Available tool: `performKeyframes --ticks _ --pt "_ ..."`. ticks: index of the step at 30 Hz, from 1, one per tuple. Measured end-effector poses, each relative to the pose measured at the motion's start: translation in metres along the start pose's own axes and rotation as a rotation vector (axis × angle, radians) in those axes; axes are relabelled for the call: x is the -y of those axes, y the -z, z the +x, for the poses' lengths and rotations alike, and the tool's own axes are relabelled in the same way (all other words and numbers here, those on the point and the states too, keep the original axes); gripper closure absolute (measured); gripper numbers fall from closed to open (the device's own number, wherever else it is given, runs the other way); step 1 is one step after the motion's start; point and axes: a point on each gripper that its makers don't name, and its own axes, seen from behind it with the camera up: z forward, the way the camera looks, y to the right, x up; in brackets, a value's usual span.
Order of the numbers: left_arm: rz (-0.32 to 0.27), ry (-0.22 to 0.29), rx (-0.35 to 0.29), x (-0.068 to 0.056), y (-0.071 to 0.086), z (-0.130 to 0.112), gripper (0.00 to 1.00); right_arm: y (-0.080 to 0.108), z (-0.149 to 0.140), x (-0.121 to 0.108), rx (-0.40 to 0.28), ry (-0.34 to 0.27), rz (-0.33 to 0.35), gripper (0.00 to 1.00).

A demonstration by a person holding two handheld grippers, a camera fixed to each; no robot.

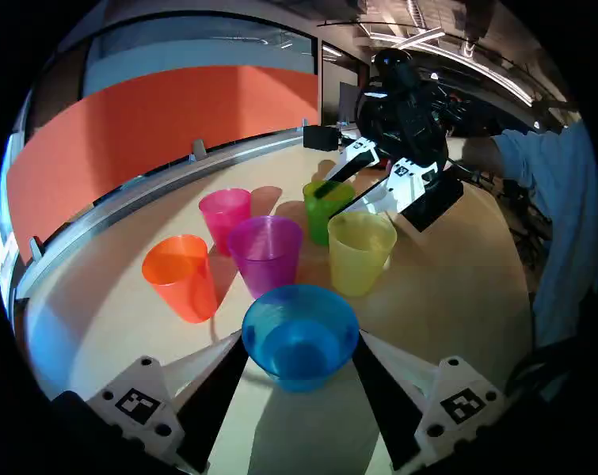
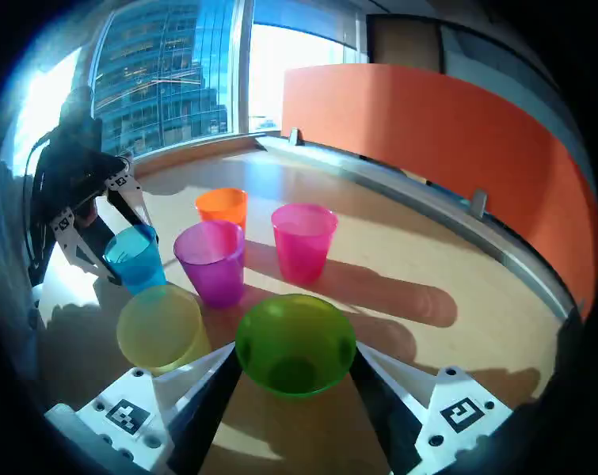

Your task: Pour water

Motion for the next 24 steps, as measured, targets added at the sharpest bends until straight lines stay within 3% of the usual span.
performKeyframes --ticks 10,24 --pt "0.03 0.027 -0.051 0.009 0.014 0.016 0.13 0.016 0.013 -0.003 -0.037 -0.009 -0.037 0.09" --pt "0.127 0.026 -0.177 0.022 0.057 0.062 0.13 0.07 0.072 0.013 -0.154 -0.001 -0.094 0.09"
